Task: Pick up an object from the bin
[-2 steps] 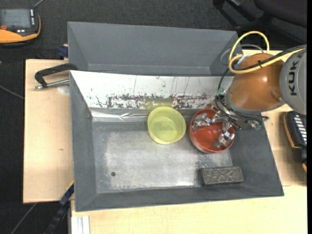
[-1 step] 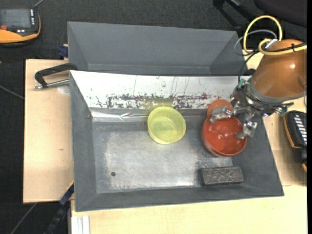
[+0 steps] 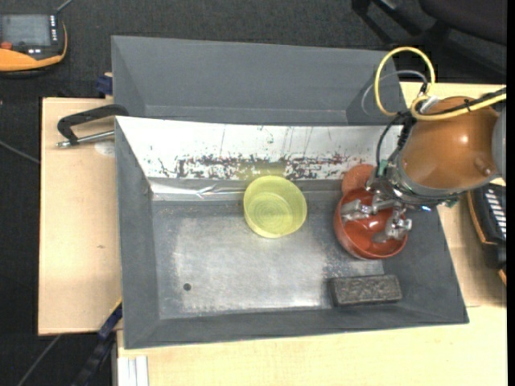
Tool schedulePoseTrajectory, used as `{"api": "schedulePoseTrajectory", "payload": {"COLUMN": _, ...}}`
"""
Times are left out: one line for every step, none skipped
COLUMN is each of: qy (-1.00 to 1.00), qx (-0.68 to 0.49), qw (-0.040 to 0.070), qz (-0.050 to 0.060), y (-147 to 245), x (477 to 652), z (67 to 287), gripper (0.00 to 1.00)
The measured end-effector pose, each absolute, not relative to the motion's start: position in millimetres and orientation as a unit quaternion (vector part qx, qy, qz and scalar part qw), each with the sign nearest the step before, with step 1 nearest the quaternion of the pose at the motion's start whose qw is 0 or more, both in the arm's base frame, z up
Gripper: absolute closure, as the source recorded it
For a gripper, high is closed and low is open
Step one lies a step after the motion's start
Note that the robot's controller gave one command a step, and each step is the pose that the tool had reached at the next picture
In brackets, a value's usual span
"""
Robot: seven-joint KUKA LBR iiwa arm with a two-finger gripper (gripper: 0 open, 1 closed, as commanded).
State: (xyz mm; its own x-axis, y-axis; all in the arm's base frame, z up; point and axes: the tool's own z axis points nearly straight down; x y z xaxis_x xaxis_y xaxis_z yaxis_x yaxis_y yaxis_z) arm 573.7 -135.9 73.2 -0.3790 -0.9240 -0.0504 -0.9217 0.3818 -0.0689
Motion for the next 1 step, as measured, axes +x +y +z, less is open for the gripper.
{"api": "schedulePoseTrajectory", "payload": {"qy": 0.849, "qx": -0.526, "qw": 0.042, "qz": -0.014, "y": -125.2, "x": 598.1, "z": 73.4, "gripper": 0.00}}
